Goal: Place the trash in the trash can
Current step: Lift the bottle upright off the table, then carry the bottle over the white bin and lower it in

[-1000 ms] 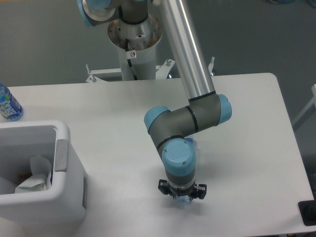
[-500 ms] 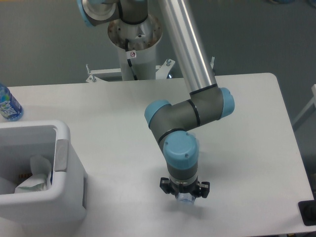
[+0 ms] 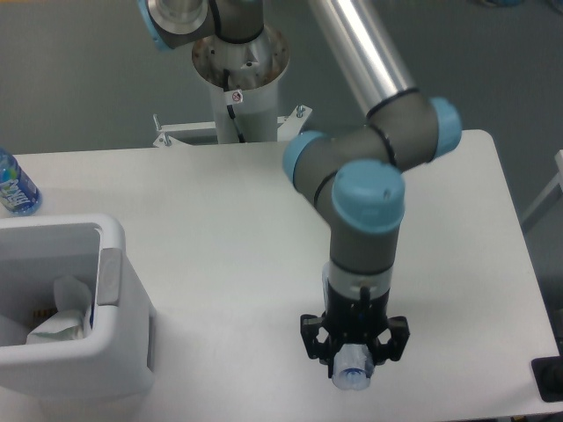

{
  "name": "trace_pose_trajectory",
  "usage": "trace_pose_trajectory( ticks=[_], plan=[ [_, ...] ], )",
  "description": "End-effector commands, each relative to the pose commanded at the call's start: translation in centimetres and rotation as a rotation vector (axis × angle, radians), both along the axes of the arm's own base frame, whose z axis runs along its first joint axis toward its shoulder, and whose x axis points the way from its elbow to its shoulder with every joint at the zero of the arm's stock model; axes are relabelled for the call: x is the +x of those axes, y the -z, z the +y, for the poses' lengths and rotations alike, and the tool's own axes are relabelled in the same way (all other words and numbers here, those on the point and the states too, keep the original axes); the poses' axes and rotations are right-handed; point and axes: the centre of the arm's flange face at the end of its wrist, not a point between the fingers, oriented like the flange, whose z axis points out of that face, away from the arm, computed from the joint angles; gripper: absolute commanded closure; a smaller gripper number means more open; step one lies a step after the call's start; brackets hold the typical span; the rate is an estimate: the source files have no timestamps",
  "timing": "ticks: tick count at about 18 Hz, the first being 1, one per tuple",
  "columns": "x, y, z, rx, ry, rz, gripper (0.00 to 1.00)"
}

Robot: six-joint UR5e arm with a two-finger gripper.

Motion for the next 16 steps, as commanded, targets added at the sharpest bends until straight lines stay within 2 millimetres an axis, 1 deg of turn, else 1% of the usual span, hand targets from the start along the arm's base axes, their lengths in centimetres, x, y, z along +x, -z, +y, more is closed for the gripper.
trace_pose_trajectory(
  ticks=[2,3,4,6,7,9,11,12,14,15,16],
  plan=[
    [1.1,-3.1,-0.3,0.082,-0.04,0.001,0.51],
    [1.6,-4.4,-0.6,0.111,-0.057,-0.004,0.51],
    [2.2,-5.3,-0.7,0.128,-0.076,-0.015,0.51],
    [3.6,-8.0,-1.4,0.169,-0.106,-0.024,0.51],
    [4.4,-9.2,-1.6,0.189,-0.117,-0.027,0.51],
    [6.7,-11.4,-1.6,0.221,-0.113,-0.027,0.51],
    [9.4,-12.0,-0.6,0.226,-0.078,-0.03,0.51],
    [10.5,-12.4,-0.3,0.229,-0.063,-0.028,0.51],
    [13.0,-12.8,0.8,0.236,-0.033,-0.037,0.51],
    [14.4,-13.6,0.9,0.246,-0.019,-0.035,0.51],
    [15.5,-14.0,1.2,0.25,-0.003,-0.033,0.51]
  ],
)
